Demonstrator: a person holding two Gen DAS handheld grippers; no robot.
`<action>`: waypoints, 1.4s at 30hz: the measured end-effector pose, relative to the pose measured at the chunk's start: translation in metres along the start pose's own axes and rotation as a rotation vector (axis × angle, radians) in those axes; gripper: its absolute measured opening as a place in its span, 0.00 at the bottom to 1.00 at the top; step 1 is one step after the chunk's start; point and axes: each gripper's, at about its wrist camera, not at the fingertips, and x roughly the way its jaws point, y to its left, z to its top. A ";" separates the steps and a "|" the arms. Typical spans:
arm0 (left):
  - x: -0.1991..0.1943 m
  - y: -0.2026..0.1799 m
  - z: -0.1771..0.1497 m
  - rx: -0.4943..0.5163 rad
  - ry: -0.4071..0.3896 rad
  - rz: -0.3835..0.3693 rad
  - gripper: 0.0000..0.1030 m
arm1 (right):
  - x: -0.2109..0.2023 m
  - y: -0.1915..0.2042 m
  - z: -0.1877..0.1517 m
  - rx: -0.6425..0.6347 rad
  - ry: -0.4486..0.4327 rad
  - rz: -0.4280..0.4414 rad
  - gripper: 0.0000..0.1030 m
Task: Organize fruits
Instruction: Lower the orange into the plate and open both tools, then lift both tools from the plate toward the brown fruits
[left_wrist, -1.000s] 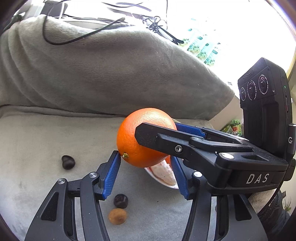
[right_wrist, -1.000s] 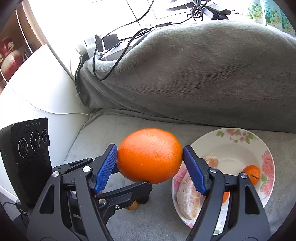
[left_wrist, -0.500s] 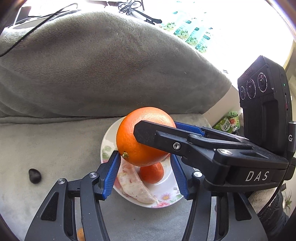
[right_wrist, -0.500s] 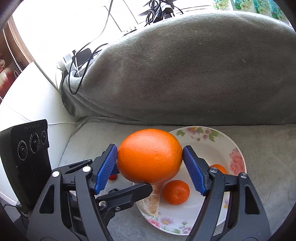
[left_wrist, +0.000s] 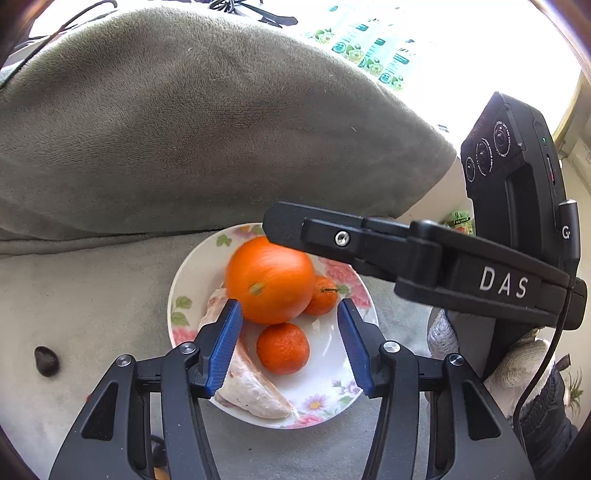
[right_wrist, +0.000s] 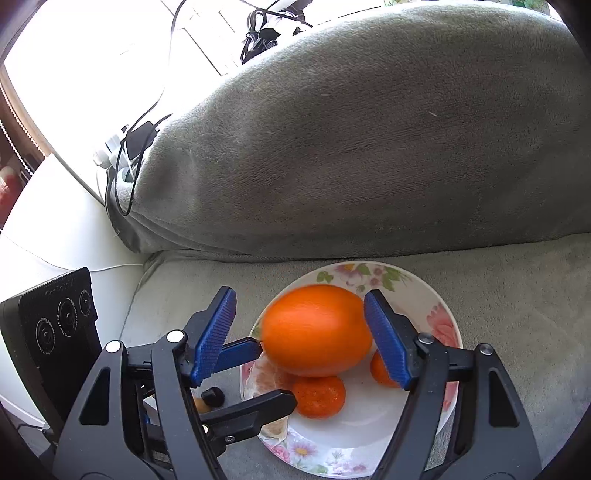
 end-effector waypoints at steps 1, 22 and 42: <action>-0.002 0.000 0.000 -0.001 -0.003 -0.002 0.50 | -0.002 0.001 0.001 0.000 -0.009 -0.004 0.73; -0.035 -0.014 -0.015 0.034 -0.033 0.023 0.50 | -0.030 0.004 -0.008 -0.001 -0.055 -0.055 0.74; -0.083 0.004 -0.038 0.024 -0.108 0.110 0.62 | -0.047 0.034 -0.028 -0.084 -0.080 -0.103 0.90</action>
